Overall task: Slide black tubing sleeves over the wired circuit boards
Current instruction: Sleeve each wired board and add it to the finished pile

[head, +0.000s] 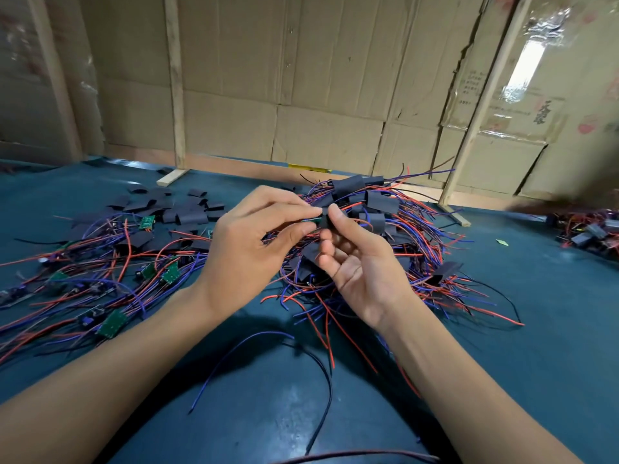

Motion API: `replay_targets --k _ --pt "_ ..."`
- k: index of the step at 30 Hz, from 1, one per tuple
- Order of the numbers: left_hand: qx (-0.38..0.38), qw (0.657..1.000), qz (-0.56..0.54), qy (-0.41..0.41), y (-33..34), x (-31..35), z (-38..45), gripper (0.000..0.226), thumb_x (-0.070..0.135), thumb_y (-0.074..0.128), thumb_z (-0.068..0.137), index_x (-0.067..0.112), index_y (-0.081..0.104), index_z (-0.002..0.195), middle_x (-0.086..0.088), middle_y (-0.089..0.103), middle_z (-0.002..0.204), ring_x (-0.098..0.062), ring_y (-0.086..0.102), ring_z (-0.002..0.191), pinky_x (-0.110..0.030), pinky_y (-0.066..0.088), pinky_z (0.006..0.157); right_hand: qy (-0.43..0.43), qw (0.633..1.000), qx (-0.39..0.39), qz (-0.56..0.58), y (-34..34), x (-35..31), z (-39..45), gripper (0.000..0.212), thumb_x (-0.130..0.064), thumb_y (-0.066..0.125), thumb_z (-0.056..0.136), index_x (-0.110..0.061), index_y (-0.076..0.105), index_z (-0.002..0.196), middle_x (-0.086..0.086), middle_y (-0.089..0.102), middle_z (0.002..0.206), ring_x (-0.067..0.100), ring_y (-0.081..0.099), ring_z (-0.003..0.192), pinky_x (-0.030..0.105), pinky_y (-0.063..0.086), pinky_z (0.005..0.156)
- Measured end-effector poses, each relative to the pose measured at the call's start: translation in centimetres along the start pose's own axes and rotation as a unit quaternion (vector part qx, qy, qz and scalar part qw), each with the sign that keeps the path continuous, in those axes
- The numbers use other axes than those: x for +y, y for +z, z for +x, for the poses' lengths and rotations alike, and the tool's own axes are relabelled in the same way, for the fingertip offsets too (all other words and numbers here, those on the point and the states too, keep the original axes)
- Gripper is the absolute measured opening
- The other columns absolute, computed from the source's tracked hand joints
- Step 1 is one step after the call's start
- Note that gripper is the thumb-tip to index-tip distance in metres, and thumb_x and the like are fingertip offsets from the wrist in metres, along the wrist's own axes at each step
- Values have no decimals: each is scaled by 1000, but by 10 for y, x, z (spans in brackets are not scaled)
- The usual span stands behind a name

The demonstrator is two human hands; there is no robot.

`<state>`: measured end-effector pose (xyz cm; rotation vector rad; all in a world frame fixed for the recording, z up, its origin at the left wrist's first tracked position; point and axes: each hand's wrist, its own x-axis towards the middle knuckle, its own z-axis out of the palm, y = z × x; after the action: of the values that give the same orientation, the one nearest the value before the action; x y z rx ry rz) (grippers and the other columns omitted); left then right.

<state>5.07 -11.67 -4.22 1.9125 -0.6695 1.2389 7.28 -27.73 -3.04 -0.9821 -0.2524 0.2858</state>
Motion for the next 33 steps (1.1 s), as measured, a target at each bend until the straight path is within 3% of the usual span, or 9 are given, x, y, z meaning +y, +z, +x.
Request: replay_targets --k 9,13,16,20,22,25,28,31,33 --pt "21 998 -35 -43 1 0 -3 23 7 77 85 6 72 107 1 74 99 -1 71 93 -19 55 87 -14 998 -28 -48 0 1 1 15 -24 79 76 -10 76 73 6 65 67 11 60 52 23 54 49" --pt "5 996 -67 -54 5 0 -4 32 -1 70 89 5 67 120 -1 74 106 -6 71 100 -24 54 92 -21 999 -17 -34 -2 3 3 13 -25 79 75 -12 78 74 6 67 70 10 63 55 22 54 51" --pt "9 989 -114 -95 7 1 -4 36 3 74 86 12 65 120 -2 74 96 -16 73 93 -31 57 89 -16 999 -20 -38 -3 3 3 18 -26 80 74 -9 74 78 6 66 69 10 61 54 22 53 50" --pt "-14 981 -130 -142 7 -3 -5 46 9 77 85 28 61 124 10 73 90 -15 71 90 -23 53 74 -19 997 -30 -65 1 7 1 25 -24 76 80 -2 66 85 5 63 65 11 57 52 22 49 46" --pt "-15 986 -112 -123 7 -6 -6 45 11 74 89 28 59 128 12 72 95 -15 70 93 -25 53 77 -52 997 -20 -59 4 6 0 24 -21 76 79 -1 64 83 7 62 64 13 56 49 24 47 44" --pt "-27 997 -42 -55 4 -11 -8 40 17 65 97 27 52 133 13 68 104 -14 67 93 -33 53 74 -133 990 -6 -47 10 -16 3 19 -19 73 80 -2 65 84 6 59 62 14 53 47 25 45 44" --pt "-55 994 93 -19 1 -24 -11 35 22 59 99 25 52 133 13 64 103 -11 63 91 -36 53 74 -201 980 8 5 18 -65 15 17 -12 64 93 -8 63 76 4 56 59 15 52 50 25 46 48" --pt "-69 970 224 -64 -6 -40 -8 36 25 57 98 20 55 133 3 63 108 -24 59 100 -42 50 83 -192 977 49 73 24 -114 33 23 -9 56 97 -6 60 75 7 56 61 17 58 54 27 52 56" --pt "-113 919 347 -148 -15 -53 -2 41 33 52 98 18 52 136 -8 60 120 -33 52 110 -47 45 89 -161 980 81 87 21 -133 47 21 -8 51 98 -2 57 79 10 57 64 20 60 55 29 56 59"
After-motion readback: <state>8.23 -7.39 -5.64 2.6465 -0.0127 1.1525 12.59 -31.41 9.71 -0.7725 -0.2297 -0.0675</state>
